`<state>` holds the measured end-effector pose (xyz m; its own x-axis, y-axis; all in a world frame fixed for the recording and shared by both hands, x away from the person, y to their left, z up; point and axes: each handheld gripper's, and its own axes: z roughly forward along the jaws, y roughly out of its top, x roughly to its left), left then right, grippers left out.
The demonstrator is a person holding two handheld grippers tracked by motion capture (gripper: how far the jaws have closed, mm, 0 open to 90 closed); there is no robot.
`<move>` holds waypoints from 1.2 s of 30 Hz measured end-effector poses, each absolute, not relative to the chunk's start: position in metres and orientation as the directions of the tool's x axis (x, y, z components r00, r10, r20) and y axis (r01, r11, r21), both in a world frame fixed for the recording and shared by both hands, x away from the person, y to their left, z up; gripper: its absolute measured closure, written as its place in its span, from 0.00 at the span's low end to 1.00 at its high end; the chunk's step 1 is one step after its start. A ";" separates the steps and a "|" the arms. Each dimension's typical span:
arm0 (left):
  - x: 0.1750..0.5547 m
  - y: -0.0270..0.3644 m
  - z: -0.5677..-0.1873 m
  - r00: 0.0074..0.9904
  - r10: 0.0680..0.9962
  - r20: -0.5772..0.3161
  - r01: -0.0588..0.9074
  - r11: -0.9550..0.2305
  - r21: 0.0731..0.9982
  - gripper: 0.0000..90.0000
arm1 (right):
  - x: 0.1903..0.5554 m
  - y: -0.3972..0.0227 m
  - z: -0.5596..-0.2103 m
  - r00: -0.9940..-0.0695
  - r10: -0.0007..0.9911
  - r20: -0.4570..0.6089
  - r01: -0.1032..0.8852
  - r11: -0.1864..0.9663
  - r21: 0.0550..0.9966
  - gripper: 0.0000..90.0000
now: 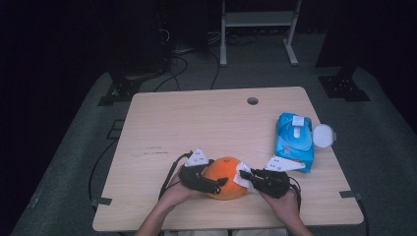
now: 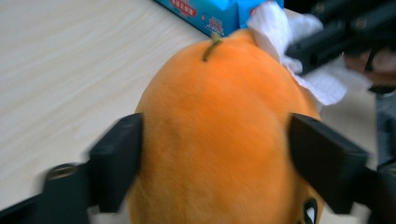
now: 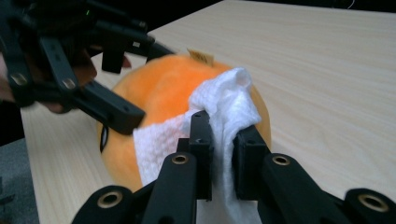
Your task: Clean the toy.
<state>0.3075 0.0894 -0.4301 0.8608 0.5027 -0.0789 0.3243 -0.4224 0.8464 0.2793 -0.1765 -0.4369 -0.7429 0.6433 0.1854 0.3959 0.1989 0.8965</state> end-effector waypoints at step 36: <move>0.285 0.069 -0.429 0.884 0.435 0.169 0.058 -0.462 0.885 0.40 | 0.289 -0.201 -0.426 -0.692 0.701 0.173 0.388 0.159 0.908 0.89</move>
